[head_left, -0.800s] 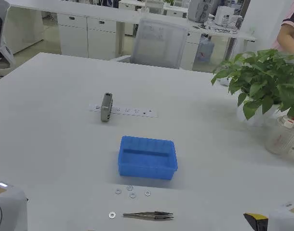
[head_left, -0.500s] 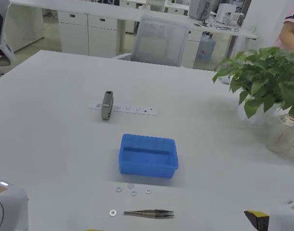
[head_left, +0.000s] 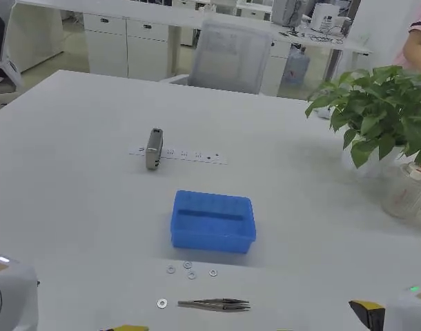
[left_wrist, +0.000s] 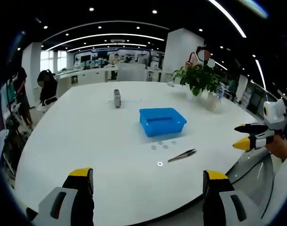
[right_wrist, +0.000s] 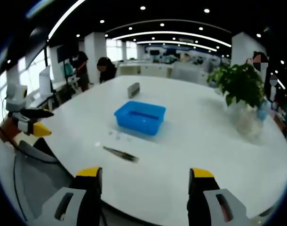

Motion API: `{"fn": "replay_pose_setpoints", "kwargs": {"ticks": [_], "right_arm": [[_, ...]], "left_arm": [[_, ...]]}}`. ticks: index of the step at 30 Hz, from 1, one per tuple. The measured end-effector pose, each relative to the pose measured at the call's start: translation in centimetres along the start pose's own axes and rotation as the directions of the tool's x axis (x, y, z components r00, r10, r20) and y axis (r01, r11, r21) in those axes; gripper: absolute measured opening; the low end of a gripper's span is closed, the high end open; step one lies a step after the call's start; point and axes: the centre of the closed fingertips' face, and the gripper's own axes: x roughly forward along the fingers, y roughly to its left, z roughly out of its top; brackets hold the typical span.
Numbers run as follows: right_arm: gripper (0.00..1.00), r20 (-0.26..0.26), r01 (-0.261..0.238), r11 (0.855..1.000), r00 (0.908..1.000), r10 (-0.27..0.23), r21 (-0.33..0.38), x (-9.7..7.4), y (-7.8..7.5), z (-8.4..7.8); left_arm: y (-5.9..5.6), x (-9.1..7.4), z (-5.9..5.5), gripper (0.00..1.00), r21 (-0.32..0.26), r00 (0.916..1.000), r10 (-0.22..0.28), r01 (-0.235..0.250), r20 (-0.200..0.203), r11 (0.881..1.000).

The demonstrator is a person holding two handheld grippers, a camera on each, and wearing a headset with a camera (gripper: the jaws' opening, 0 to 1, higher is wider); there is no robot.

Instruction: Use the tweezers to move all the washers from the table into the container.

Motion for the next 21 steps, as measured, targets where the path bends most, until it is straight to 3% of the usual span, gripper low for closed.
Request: {"fn": "replay_pose_setpoints", "kwargs": {"ticks": [12, 17, 21], "right_arm": [[0.72, 0.001, 0.004, 1.0, 1.0, -0.004, -0.001, 0.0, 0.0, 0.0], [0.72, 0.005, 0.003, 1.0, 1.0, -0.003, 0.003, -0.1, 0.0, 0.1], [0.72, 0.002, 0.004, 1.0, 1.0, -0.004, -0.002, 0.0, 0.0, 0.1]], "left_arm": [[0.5, 0.4, 0.0, 0.98, 0.02, 1.0, 0.0, 0.0, -0.006, 1.0], [0.3, 0.9, 0.2, 0.96, 0.03, 0.9999, -0.013, 0.013, -0.006, 0.999], [-0.4, 1.3, 0.8, 0.94, 0.028, 0.9985, -0.055, 0.055, 0.004, 0.998]]}}
